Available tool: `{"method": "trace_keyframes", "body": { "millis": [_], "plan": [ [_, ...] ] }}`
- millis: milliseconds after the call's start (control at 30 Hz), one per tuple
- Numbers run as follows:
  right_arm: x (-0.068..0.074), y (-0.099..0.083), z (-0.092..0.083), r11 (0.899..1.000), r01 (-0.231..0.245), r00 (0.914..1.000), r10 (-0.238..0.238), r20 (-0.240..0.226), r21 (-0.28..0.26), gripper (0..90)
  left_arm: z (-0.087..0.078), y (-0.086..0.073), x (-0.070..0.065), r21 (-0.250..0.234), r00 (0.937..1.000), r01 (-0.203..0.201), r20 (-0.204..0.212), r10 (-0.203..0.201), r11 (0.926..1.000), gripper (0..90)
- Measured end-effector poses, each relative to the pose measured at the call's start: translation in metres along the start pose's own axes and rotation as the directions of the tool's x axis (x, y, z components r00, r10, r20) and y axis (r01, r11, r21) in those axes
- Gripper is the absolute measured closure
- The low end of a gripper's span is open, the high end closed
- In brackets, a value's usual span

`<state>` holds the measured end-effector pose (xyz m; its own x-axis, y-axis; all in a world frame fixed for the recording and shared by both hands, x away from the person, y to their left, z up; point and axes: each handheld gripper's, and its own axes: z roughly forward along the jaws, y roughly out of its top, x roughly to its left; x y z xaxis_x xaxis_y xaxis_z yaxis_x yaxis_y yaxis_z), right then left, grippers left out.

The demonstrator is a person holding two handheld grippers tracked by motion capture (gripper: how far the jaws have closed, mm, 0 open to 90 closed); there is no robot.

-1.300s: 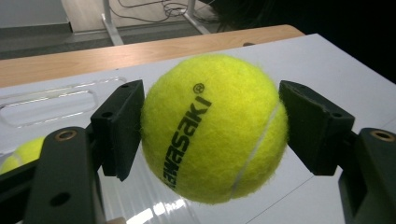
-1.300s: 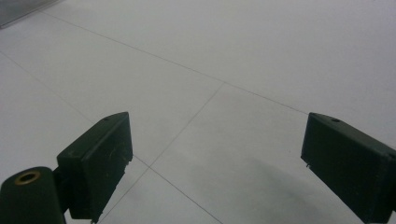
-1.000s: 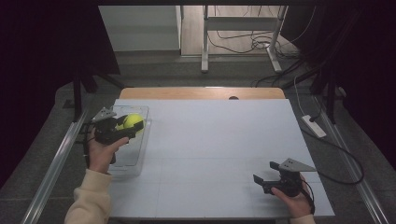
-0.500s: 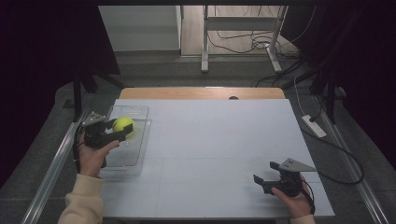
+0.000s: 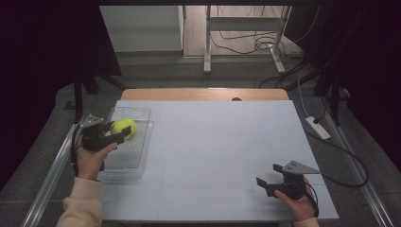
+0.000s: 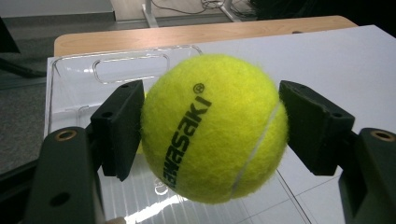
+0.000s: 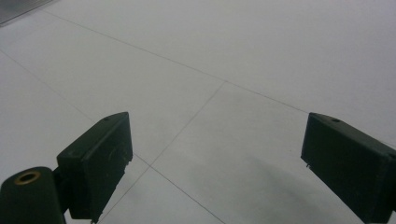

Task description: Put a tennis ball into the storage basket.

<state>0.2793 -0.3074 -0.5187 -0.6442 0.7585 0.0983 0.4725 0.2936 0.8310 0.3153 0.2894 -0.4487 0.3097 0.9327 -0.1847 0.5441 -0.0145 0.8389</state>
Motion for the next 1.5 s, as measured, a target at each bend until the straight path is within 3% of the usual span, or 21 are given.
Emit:
{"method": "trace_keyframes", "body": {
  "millis": [800, 1500],
  "plan": [
    [0.000, 0.000, 0.001, 1.000, 0.002, 1.0000, -0.002, -0.002, 0.005, 8.6, 0.015, -0.006, 0.014, 0.102, 0.9957, -0.001, -0.093, 0.010, 0.9947, 26.8],
    [0.001, 0.000, 0.002, 1.000, 0.005, 1.0000, -0.005, -0.004, 0.009, 8.6, 0.026, -0.009, 0.023, 0.207, 0.9882, 0.004, -0.151, 0.027, 0.9784, 26.6]
  ]
}}
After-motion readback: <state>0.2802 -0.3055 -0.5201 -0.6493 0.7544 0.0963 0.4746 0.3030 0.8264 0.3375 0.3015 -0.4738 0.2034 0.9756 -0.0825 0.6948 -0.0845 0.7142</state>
